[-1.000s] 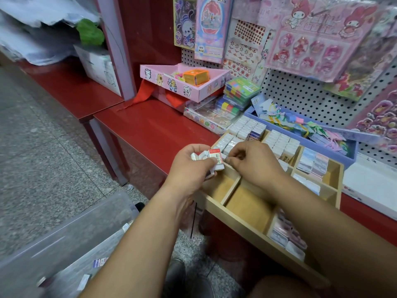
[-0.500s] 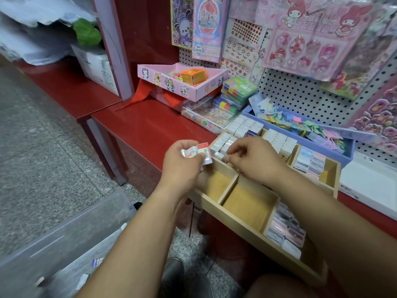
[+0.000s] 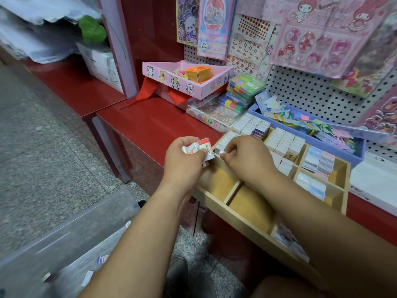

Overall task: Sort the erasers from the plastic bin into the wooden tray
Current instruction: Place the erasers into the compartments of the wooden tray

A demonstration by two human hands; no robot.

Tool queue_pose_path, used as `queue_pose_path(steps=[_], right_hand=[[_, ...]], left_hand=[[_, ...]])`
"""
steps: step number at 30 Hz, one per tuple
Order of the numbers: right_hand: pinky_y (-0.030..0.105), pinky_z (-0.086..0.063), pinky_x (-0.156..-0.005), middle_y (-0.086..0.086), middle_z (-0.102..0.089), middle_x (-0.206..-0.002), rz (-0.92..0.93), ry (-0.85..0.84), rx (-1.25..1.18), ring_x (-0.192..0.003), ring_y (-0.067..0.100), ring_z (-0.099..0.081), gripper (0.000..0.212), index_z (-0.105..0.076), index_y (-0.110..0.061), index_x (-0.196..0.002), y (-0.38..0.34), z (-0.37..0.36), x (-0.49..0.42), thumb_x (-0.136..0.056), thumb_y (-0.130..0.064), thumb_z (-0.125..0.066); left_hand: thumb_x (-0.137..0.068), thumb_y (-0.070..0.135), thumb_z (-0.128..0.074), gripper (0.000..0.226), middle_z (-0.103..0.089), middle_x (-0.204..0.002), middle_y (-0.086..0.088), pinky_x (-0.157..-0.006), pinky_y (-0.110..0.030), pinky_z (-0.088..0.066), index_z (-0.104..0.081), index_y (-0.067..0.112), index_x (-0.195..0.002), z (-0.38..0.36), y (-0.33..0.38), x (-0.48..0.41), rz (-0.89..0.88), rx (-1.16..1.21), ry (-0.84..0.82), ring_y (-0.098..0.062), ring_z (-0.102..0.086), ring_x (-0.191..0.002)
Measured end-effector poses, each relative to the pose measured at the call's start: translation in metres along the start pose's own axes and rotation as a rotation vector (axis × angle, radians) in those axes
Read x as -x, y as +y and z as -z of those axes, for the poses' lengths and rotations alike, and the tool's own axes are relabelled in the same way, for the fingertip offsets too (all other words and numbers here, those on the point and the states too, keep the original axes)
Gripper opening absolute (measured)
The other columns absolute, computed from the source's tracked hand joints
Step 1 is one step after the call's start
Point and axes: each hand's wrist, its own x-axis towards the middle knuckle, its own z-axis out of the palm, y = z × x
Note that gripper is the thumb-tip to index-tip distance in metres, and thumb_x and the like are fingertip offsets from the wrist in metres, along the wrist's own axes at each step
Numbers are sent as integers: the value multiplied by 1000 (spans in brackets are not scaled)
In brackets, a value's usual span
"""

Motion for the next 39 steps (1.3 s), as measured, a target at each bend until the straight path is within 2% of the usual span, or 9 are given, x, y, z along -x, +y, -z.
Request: queue_pose_path(steps=[8,12,15,20,23,28,33,36,39], right_hand=[[33,-48,-71,0,-73,-91,4,100,123,-92,28,-65,12,-73,-27,-94,-14,-10,8,-94,-35,-64],[35,-54,-74,-1,-74,-92,4,36,60,-91,26,-66,10,-75,-28,-91,-12,-6,7,-93,-30,-66],[38,-57,-79,-4,-75,-92,34,-26,32,-92,21,-67,12,-78,-27,-92,-6,4,7,-93,-26,-66],[32,-54,-80,-9,-74,-90,29,-33,-148,-88,12,-66,12,-80,-27,-96,7,13,11,-92,-24,-69],[31,-54,-80,-10,-71,-89,50,-26,-87,-89,12,-65,13,-79,-26,-98,14,12,13,-92,-21,-68],[33,-52,-71,-9,-69,-82,21,44,25,-85,19,-65,4,-68,-27,-90,15,7,8,-88,-24,-71],[36,-46,-81,1,-71,-90,102,131,218,-98,26,-60,23,-65,-23,-106,14,0,1,-88,-34,-73],[38,-44,-86,4,-71,-93,124,145,313,-100,27,-59,24,-65,-21,-106,11,-2,-2,-90,-38,-71],[39,-41,-88,3,-71,-92,147,146,363,-99,27,-58,18,-64,-21,-103,8,-3,-5,-92,-35,-67]], left_hand=[[-88,-4,-68,25,-73,-98,-11,-81,-42,-60,-67,15,-104,2,-1,-1,2,5,-9,-19,-67,-77],[-87,-3,-70,25,-74,-96,-11,-81,-41,-60,-68,16,-102,4,-1,-2,-4,-4,-31,-20,-68,-77],[-87,-1,-73,24,-74,-92,-5,-77,-36,-59,-69,19,-99,6,-2,-3,-20,-43,-48,-15,-67,-75],[-88,0,-72,23,-74,-91,-4,-74,-34,-57,-69,20,-98,3,-2,-2,-32,-59,-59,-14,-66,-74],[-88,-1,-72,24,-74,-91,-4,-75,-35,-58,-69,21,-97,1,-2,-1,-35,-63,-62,-15,-66,-74],[-88,2,-73,23,-75,-94,-4,-82,-40,-59,-69,22,-98,-1,-4,-2,-44,-86,-53,-16,-69,-80],[-88,2,-73,23,-75,-95,-5,-86,-45,-60,-69,22,-97,-1,-5,-4,-46,-79,-61,-20,-71,-84],[-88,2,-72,23,-75,-94,-5,-83,-41,-60,-69,22,-98,-1,-7,-4,-49,-75,-63,-18,-70,-81],[-88,1,-72,23,-75,-92,-3,-71,-29,-58,-69,21,-100,-1,-7,-5,-49,-77,-68,-10,-68,-72]])
